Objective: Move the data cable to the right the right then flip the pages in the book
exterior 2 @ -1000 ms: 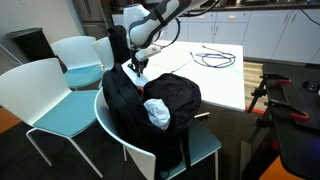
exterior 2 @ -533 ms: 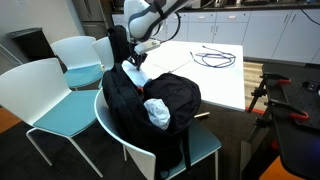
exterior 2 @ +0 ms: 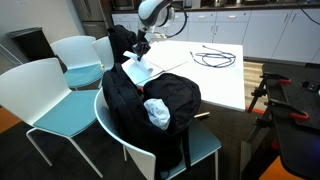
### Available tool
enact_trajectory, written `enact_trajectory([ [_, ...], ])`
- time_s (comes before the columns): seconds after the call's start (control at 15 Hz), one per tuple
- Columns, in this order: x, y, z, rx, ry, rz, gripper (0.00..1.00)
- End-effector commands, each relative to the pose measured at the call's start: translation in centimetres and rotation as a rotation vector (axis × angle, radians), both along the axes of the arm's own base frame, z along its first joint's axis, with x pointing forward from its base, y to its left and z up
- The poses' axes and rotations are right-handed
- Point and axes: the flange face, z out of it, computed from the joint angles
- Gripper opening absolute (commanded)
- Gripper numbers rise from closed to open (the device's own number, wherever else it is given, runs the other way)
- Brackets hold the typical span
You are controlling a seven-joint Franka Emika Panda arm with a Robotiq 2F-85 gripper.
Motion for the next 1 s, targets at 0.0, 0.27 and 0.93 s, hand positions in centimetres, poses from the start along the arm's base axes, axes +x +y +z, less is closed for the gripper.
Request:
enact_trajectory([
  [0.0,-2.1,-2.9,0.3,0.183,-0.050,0.035,0.01],
  [0.27,-4.7,-7.3,0.1,0.320,-0.039,-0.045,0.01],
  [0.93,-10.1,-12.1,3.3,0.003,0.134,-0.315,0.01],
])
